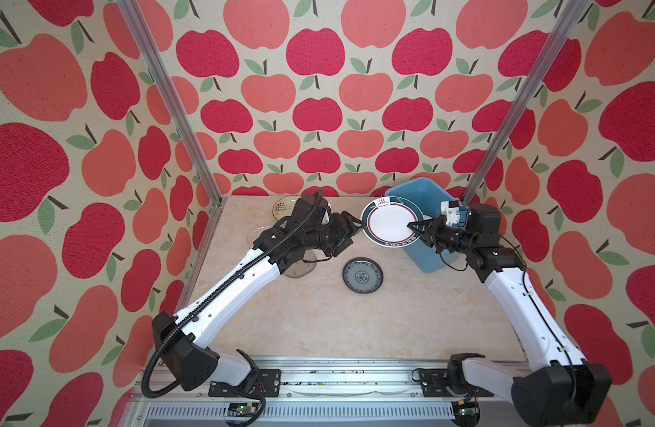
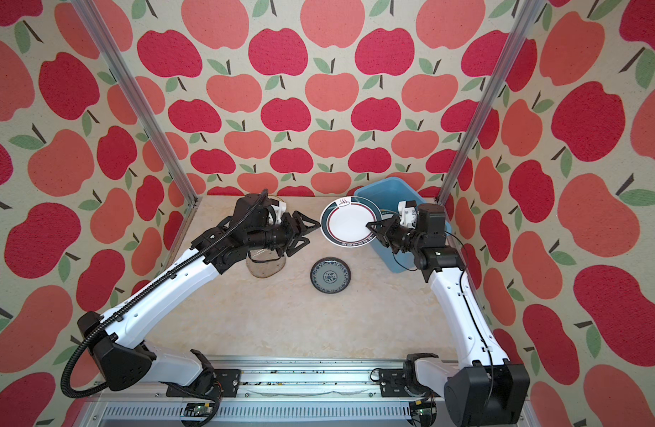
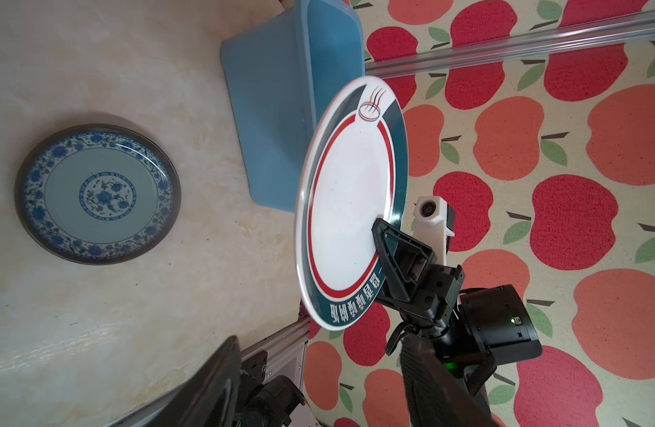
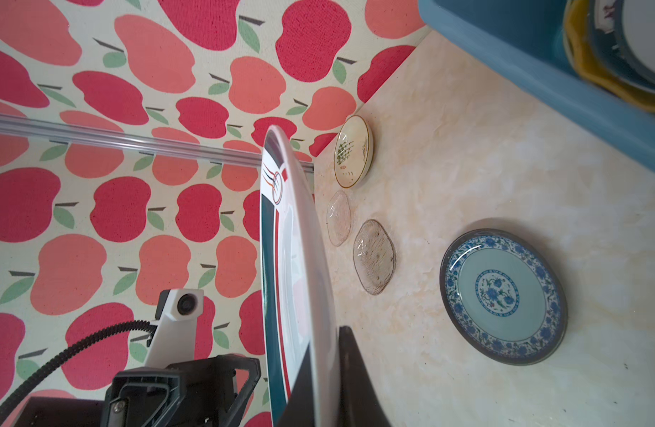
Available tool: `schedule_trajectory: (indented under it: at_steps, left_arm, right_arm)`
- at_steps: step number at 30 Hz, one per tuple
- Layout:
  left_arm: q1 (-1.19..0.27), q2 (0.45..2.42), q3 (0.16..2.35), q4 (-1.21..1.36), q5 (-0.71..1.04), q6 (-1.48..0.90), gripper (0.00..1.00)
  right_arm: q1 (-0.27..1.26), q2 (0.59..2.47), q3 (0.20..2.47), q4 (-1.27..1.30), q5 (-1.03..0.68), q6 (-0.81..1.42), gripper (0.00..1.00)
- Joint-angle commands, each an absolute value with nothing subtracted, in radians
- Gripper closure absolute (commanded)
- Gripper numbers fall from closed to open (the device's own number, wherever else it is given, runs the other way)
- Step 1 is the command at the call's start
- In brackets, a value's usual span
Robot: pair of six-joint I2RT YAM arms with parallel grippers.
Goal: Place the plates into the plastic bin on the countertop
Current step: 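Grip the plate with the right gripper while the left gripper releases it, then lower the red-and-green rimmed plate into the bin with the right gripper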
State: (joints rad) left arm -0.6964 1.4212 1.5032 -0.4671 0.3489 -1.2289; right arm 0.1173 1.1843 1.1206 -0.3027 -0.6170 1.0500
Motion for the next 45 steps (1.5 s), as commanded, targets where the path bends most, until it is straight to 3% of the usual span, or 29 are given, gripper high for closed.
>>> schedule_trajectory:
  at_steps: [1,16,30,45]
  left_arm:
    - [-0.672,1.417,1.544,-0.479,0.311,-1.135,0.25]
    - [-0.635,1.583,1.68,-0.599,0.392,-0.904,0.22]
    - [-0.63,1.601,1.654,-0.612,0.391,-0.93,0.22]
    - [-0.592,1.548,1.588,-0.614,0.398,-0.927,0.22]
  right_arm:
    - [0.058,1.211,1.173,-0.261,-0.565,1.116,1.0]
    - [-0.056,1.463,1.199,-0.154,-0.264,1.338,1.0]
    - [-0.058,1.536,1.376,-0.545,-0.003,1.263,1.0]
    - [-0.023,1.649,1.435,-0.614,0.074,1.232,1.0]
